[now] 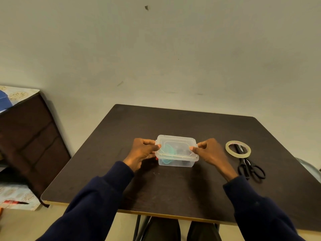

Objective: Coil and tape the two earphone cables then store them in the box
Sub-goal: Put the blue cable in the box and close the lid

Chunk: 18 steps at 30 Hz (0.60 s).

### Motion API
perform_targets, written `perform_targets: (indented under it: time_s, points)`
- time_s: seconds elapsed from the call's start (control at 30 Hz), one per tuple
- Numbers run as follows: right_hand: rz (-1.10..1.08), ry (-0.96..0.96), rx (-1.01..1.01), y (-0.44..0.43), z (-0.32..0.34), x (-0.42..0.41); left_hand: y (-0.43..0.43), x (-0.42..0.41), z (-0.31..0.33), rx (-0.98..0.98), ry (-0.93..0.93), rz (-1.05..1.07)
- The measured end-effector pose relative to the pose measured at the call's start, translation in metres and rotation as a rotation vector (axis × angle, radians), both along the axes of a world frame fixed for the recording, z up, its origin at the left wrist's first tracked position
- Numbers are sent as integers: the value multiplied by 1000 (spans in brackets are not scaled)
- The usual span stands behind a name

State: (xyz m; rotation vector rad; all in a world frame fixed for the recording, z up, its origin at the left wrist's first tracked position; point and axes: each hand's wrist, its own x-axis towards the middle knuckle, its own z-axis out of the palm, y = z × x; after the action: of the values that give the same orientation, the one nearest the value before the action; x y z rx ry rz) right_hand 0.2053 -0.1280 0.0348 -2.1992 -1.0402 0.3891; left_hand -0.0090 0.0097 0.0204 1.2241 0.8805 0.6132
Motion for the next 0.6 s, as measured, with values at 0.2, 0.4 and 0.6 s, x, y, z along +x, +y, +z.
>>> perform_targets:
  time_s: [0.2, 0.4, 0.6]
  points:
    - [17, 27, 19, -4, -2, 0, 1, 1, -4, -18, 7, 1]
    - [-32, 140, 89, -6, -9, 1, -1, 3, -13, -54, -38, 35]
    - [-46, 175, 117, -7, -11, 0, -3, 3, -15, -62, -54, 67]
